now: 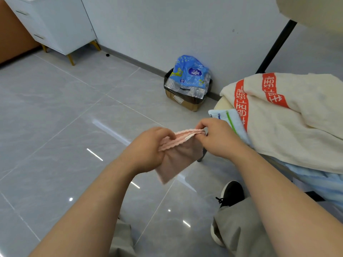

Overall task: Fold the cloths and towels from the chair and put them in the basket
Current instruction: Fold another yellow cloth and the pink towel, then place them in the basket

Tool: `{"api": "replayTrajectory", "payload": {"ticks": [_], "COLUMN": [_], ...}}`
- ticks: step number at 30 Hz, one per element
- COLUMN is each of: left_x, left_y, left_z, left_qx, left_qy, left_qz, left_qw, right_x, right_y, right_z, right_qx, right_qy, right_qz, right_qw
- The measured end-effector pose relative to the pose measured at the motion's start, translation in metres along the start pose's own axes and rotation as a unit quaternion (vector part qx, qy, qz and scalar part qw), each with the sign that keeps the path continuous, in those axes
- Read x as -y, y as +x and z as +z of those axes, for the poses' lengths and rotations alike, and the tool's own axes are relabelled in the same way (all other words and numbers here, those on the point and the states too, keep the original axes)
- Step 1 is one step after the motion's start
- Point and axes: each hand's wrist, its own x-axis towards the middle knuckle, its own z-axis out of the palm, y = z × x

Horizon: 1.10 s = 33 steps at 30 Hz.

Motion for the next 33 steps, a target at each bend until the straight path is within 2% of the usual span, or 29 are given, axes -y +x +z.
{"api": "replayTrajectory", "payload": {"ticks": [4, 8, 13, 22, 33], "left_x": [0.006, 0.008, 0.008, 0.008, 0.015], "left_y": [0.002, 0.003, 0.003, 0.001, 0.0], "left_z": [-0.006, -0.008, -0.01, -0.012, -0.013], "left_qx": [-0.089, -0.128, -0.134, -0.124, -0.101], "left_qy": [0.017, 0.013, -0.013, -0.015, 0.052], "left_qz": [0.01, -0.02, -0.069, -0.084, -0.11], "left_qw": [0.996, 0.992, 0.989, 0.989, 0.987], "right_x": [-0.003, 0.001, 0.006, 0.005, -0.002], "right_y": [0.001, -0.003, -0.005, -0.005, -0.006], "right_z": [-0.003, -0.004, -0.007, -0.008, -0.012], "right_qx": [0.008, 0.036, 0.072, 0.142, 0.102], "right_qy": [0.014, 0.0, -0.029, -0.068, -0.096], "right_qz": [0.011, -0.038, -0.074, -0.033, -0.035], "right_qw": [1.0, 0.999, 0.994, 0.987, 0.989]}}
